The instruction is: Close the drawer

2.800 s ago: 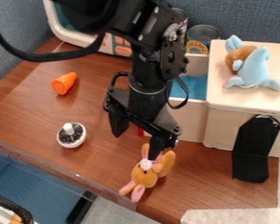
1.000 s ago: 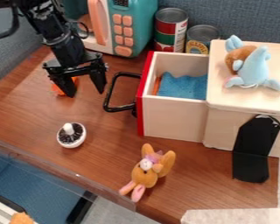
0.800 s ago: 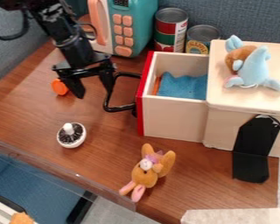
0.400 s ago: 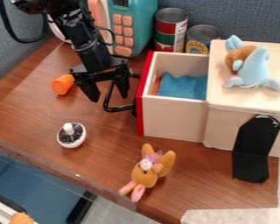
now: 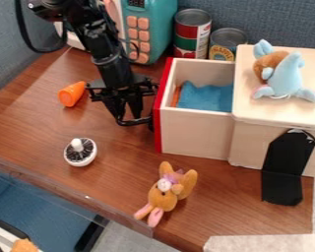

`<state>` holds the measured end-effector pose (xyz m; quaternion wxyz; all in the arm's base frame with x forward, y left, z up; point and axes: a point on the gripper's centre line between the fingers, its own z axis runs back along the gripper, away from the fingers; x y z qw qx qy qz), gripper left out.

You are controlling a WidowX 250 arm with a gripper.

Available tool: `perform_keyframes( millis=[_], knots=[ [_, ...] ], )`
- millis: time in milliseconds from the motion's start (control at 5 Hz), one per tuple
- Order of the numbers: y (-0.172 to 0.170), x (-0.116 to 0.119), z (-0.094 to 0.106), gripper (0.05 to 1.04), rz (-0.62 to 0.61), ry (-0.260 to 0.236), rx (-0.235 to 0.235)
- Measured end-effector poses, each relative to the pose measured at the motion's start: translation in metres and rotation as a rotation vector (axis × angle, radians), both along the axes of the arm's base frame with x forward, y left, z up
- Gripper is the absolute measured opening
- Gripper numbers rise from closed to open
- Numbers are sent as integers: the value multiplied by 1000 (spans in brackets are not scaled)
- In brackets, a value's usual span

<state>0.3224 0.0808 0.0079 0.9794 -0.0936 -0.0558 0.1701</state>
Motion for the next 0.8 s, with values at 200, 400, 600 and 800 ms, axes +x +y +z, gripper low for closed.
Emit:
perform_keyframes(
  millis=[200,400,600,800],
  knots=[
    [-8,2,0,168,-17,-1,-4],
    [-21,6,1,137,-33,-11,-28],
    [-34,10,2,137,-51,-25,-59],
    [-51,19,7,137,-79,-45,-99]
  ],
)
